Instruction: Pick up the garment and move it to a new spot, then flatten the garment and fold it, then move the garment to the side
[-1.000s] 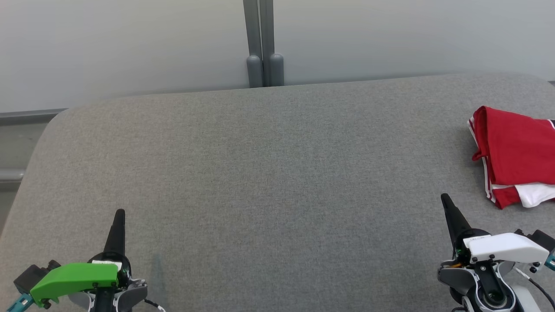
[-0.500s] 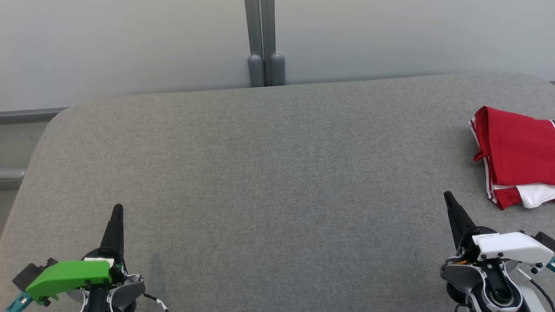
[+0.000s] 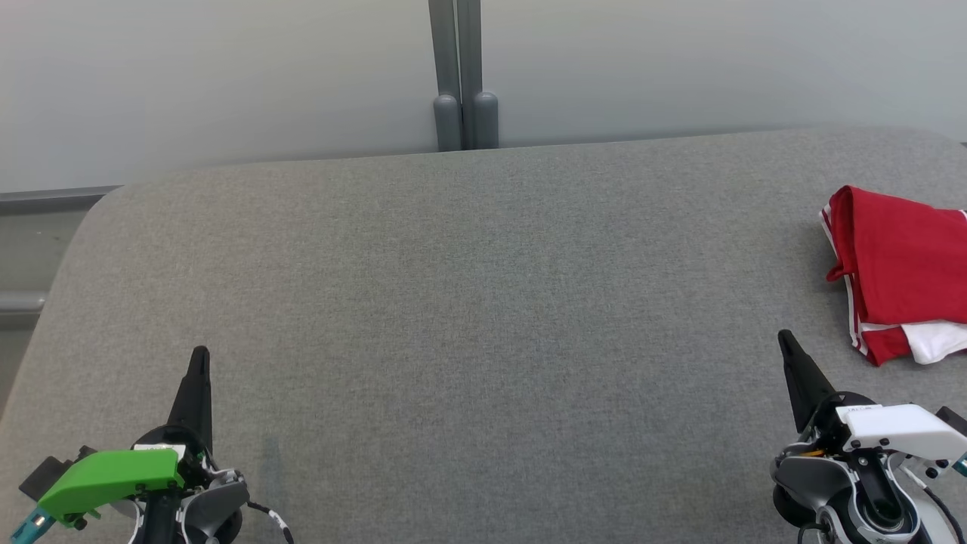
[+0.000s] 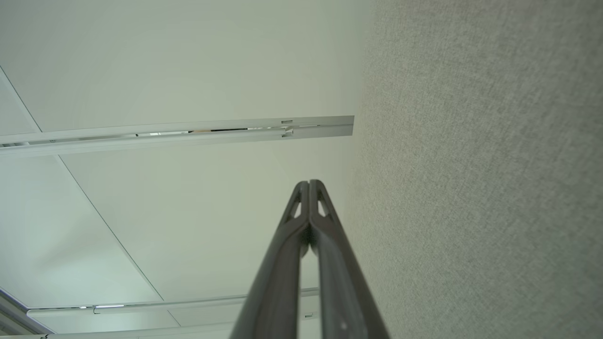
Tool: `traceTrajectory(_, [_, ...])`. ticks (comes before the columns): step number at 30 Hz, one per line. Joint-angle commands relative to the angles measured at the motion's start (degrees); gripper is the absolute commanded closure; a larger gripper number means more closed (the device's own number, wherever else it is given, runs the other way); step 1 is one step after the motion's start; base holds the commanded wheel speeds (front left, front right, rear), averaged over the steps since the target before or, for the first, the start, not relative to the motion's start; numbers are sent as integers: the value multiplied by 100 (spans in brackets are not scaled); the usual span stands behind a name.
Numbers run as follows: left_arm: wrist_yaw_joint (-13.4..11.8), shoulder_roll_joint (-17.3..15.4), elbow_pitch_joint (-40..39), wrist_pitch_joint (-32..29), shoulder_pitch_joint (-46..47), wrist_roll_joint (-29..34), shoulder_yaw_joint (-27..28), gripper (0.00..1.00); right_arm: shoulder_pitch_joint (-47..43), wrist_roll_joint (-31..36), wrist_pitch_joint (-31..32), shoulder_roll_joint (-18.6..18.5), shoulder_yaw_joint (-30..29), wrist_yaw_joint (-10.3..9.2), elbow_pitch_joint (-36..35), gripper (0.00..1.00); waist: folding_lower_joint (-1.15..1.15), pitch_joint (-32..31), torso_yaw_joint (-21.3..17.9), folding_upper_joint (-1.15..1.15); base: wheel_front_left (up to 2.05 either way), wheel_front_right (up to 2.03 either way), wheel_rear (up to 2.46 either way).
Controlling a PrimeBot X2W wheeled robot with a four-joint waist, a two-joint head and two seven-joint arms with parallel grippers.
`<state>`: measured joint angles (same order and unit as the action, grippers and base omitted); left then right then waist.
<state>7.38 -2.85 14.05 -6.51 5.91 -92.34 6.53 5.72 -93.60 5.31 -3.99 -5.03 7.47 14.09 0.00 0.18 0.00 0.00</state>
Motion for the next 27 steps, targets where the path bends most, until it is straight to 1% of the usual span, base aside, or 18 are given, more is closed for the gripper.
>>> traceTrajectory(1, [34, -3, 4, -28, 68, -11, 19, 100, 62, -6, 18, 5, -17, 4, -33, 100, 0, 0, 0, 0, 0, 0, 0])
traceTrajectory(27, [33, -6, 3, -26, 67, -7, 17, 100, 56, 48, 65, 35, -61, 4, -27, 100, 0, 0, 0, 0, 0, 0, 0])
